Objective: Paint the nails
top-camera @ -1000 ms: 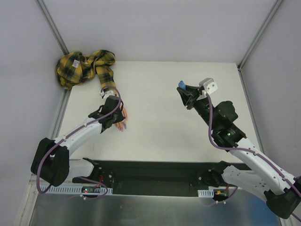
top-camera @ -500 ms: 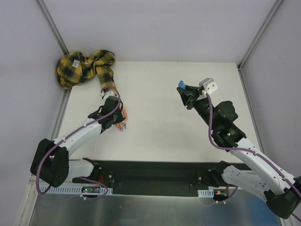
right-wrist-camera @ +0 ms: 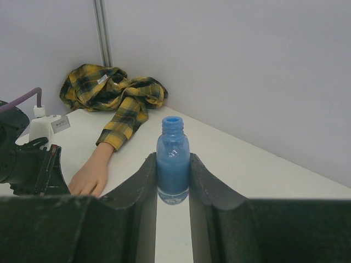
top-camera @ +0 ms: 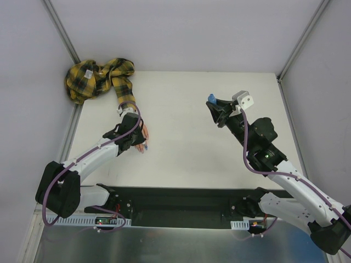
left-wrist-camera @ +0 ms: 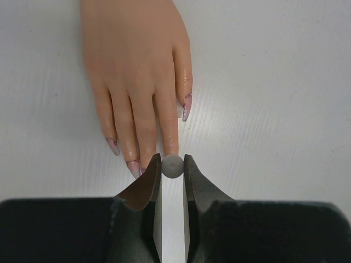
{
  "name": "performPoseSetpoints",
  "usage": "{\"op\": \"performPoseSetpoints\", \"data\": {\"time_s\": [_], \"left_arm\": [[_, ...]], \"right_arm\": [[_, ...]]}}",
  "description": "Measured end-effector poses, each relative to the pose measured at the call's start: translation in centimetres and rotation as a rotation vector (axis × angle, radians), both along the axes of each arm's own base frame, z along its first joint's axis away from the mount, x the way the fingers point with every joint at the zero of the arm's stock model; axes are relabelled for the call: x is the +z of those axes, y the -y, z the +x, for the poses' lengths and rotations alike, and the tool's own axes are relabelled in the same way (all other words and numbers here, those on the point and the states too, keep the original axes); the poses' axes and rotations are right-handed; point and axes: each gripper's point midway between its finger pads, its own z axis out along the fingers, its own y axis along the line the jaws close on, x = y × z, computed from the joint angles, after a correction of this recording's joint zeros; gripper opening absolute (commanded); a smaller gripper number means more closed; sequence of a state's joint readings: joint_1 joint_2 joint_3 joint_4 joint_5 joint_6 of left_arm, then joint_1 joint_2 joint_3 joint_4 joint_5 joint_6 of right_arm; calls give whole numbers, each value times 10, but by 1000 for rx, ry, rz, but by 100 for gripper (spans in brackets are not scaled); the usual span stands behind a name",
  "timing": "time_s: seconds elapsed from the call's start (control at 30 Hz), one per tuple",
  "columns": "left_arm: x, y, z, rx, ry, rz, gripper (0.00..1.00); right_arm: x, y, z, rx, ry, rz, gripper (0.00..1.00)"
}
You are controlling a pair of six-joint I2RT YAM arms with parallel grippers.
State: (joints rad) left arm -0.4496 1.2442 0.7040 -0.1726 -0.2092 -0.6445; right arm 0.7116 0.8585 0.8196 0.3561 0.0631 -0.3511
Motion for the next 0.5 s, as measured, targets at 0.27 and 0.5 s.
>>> {"op": "performPoseSetpoints", "data": {"time_s": [0.27,0.5], "left_arm": [[-1,-1,-1,0,-4,1,0],[-8,-2,-7,-7,-28,5,0]], "right_arm": [[0,0,0,0,0,0,0],[0,0,0,-1,0,0,0]]}}
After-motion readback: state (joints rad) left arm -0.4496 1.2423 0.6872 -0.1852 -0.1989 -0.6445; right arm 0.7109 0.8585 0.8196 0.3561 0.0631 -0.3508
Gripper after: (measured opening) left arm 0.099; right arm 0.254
